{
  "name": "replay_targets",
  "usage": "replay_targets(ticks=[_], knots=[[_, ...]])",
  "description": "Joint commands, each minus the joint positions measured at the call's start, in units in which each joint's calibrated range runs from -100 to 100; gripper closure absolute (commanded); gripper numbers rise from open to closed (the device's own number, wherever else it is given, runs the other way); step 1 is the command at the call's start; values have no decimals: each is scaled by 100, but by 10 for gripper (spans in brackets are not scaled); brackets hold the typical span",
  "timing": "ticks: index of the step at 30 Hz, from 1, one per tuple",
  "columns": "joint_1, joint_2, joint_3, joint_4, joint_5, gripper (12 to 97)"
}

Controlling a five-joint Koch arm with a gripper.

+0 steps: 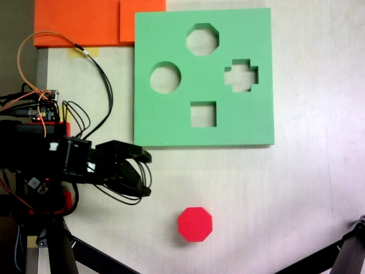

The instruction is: Put the octagonal pillar block into the corresponding hole

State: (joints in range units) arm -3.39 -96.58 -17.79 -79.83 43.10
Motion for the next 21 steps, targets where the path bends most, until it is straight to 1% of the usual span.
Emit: replay_targets(ticks=[1, 8, 10, 11, 12, 14, 17, 18, 21], knots=[[-49, 1166, 1459, -1333, 20, 703], [-366, 2828, 2068, -1718, 5, 695], [-386, 3247, 2267, -1747, -29, 620], [-415, 3471, 2397, -1795, -29, 550], [-464, 3708, 2476, -1824, -29, 497], [-537, 4127, 2486, -1814, -29, 408], [-571, 4714, 2646, -1766, -15, 174], [-581, 4909, 2706, -1747, -10, 131], [-650, 5412, 2835, -1689, -10, 130]])
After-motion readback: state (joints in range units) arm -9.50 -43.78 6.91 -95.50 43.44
